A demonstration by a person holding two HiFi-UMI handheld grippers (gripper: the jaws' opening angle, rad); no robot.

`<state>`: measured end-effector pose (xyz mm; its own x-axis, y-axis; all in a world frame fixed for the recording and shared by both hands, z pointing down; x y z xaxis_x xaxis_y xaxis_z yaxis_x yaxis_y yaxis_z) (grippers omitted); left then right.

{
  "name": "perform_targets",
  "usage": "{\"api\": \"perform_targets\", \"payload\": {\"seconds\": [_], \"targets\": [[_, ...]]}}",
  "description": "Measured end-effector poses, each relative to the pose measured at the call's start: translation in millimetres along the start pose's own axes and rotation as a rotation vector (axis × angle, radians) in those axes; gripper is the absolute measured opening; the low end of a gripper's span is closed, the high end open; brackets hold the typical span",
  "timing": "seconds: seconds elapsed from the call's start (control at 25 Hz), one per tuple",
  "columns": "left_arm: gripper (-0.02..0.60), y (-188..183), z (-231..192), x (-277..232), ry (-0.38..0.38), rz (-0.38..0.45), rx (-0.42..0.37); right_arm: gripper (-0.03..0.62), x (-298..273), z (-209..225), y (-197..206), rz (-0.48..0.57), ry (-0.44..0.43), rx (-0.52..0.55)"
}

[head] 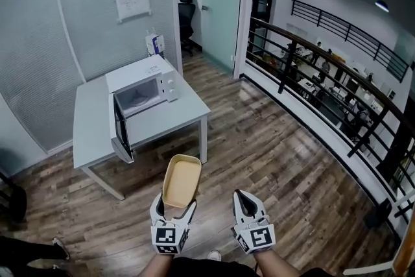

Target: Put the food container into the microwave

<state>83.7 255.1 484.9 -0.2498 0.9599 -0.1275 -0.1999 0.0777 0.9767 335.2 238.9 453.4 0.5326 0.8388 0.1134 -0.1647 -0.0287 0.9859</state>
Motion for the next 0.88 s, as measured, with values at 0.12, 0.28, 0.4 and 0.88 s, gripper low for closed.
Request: {"api": "perform_targets", "payload": {"seconds": [0.12,0.28,0.4,0.88], "targets": [[0.451,1,0,-7,-0.024,-0.010,0.002,-0.002,-7,10,0,0.007,-0.008,-0.012],[0.451,3,1,-16,-0.034,-0.018,0.021,-0.002,-20,16,6,-0.016,-0.019,-0.020],[0.451,3,-6,-20,-0.050,-0.016,0.028,-0.002,-34,12,8,-0.018,-0.044,-0.023],[0.451,1,-62,-68,-0.067,0.015,0.012,-0.002,-124,0,12,0.007,-0.103,-0.007]]}}
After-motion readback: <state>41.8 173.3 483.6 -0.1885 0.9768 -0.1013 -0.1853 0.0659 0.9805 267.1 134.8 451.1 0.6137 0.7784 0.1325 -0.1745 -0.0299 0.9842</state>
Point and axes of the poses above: the fingertips, and each gripper's own axes: x backward along the fingers, z to its right, y out of its underside, the point moved 10 cm from there along x, backward along the fingers, and after that the axes turned 10 degrees about -x, right-handed, at the moved point
